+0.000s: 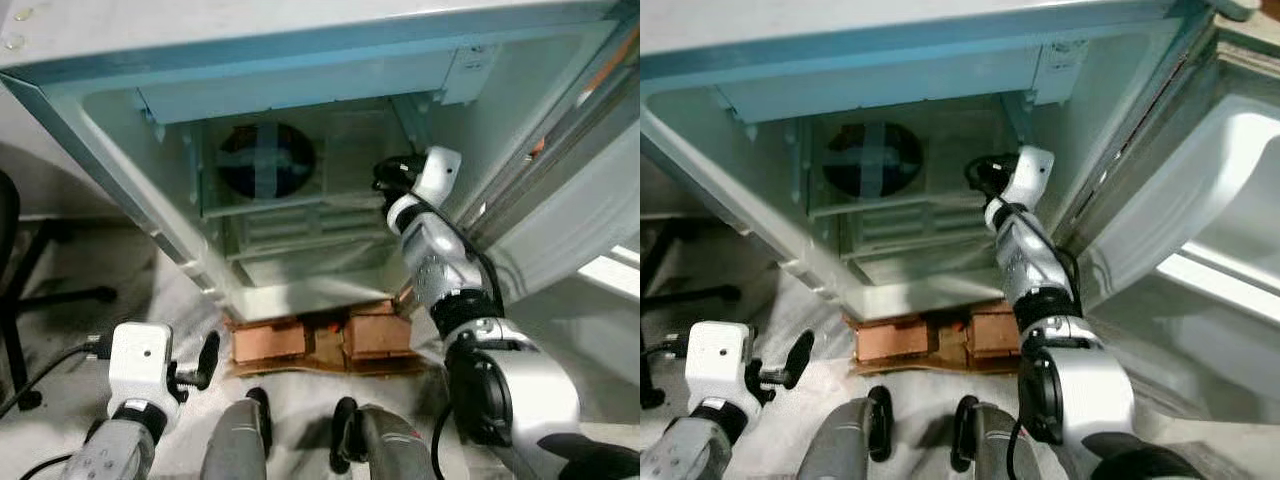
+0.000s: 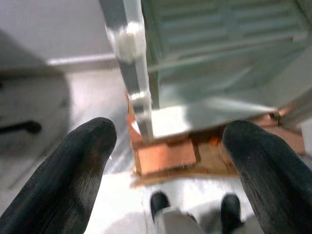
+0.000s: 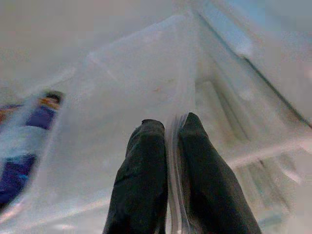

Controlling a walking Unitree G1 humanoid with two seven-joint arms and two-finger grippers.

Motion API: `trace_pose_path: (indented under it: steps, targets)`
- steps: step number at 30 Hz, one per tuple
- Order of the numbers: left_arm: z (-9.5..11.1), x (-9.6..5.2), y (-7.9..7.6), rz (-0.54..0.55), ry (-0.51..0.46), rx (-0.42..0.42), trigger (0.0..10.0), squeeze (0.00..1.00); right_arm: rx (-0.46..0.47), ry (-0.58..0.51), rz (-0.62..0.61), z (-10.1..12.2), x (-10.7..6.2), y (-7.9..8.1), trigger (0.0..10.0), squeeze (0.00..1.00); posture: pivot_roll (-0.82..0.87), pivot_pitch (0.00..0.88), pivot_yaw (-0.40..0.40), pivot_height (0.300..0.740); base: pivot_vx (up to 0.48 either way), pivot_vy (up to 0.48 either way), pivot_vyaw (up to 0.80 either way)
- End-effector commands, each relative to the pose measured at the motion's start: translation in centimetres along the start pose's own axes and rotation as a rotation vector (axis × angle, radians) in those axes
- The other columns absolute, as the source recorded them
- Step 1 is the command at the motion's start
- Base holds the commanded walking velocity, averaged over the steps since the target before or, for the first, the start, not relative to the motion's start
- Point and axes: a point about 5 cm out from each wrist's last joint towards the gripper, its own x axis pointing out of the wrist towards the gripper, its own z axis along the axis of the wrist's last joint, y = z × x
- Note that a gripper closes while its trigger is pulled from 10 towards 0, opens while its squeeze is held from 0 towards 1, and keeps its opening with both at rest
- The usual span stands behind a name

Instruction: Restocking fridge

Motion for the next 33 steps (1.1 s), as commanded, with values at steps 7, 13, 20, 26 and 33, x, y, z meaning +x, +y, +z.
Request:
trace_pose_path:
  steps: [7,13,20,26,33]
  targets:
    - [0.1,-1.1,0.1,0.020,0.034,0.003,10.0,0.00,-0.057,0.052,-0.032,-0.6,0.5,0.9,10.0,1.00,0.34,0.403,-0.031,0.740,0.000,0.000,0.00]
    - [0.0,-1.0,-0.1,0.018,0.045,0.004,10.0,0.00,-0.143,-0.058,0.067,2.1,1.5,4.6,10.0,1.00,0.33,0.390,-0.038,0.740,0.000,0.000,0.00]
    - [0.4,-0.1,-0.4,0.023,0.024,0.000,10.0,0.00,-0.138,-0.136,0.069,4.3,1.9,4.9,10.0,1.00,0.32,0.368,-0.051,0.740,0.000,0.000,0.00]
    - [0.6,1.0,-0.5,0.014,0.010,-0.001,10.0,0.00,-0.211,-0.185,0.046,5.2,1.8,3.3,10.0,1.00,0.29,0.342,-0.054,0.740,0.000,0.000,0.00]
    - [0.9,2.4,-0.5,0.007,-0.014,0.002,10.0,0.00,-0.321,-0.230,0.010,6.0,1.3,0.7,10.0,1.00,0.27,0.302,-0.057,0.740,0.000,0.000,0.00]
